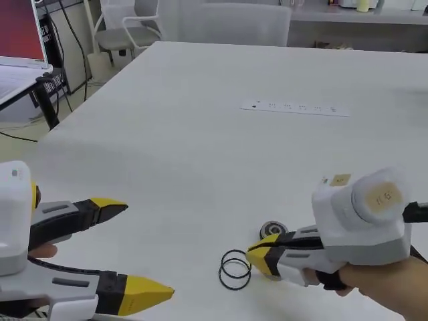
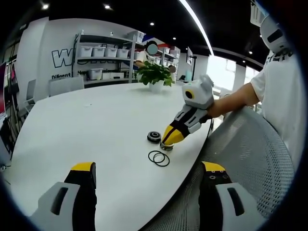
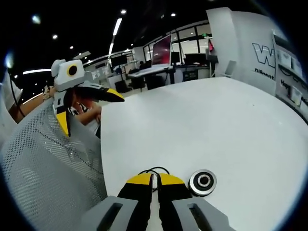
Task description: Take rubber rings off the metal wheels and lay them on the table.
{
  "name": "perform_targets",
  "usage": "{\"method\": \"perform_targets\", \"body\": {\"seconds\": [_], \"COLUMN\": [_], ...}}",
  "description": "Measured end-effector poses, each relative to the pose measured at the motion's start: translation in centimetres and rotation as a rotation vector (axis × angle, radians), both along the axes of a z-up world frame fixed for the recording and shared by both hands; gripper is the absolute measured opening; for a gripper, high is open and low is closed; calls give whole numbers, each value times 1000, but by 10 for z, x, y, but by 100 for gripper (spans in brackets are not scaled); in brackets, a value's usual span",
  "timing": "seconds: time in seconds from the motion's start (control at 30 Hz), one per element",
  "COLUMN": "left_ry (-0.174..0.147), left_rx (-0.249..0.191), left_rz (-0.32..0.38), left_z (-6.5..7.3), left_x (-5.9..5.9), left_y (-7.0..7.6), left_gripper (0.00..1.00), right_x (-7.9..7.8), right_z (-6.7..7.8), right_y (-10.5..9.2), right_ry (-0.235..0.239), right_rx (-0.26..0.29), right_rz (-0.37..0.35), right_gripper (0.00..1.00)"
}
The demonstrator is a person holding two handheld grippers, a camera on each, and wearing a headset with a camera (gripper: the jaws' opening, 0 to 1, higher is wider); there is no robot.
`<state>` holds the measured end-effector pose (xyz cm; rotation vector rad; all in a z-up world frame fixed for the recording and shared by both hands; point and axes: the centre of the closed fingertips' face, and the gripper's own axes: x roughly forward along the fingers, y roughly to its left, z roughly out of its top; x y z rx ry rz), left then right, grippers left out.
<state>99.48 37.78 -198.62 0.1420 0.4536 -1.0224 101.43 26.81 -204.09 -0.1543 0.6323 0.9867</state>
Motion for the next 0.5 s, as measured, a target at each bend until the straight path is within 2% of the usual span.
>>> {"method": "perform_targets", "body": {"seconds": [0.27,0.37,0.5], "left_ry": [-3,-6,-8], "left_rx": [-4,-5,-10], "left_rz": [-3,-7,-11], "left_z": [1,1,2], "left_x": [0,0,0], "left_y": [0,-1,-2], "left_gripper": [86,86,86], "right_x": [14,14,19], "right_z": [27,30,40], "right_y": [-13,-17,-23], "right_ry": [-70,-71,-128], "right_rx": [33,25,-6], "right_rz": [-45,-36,-32], "right_gripper": [1,1,0]}}
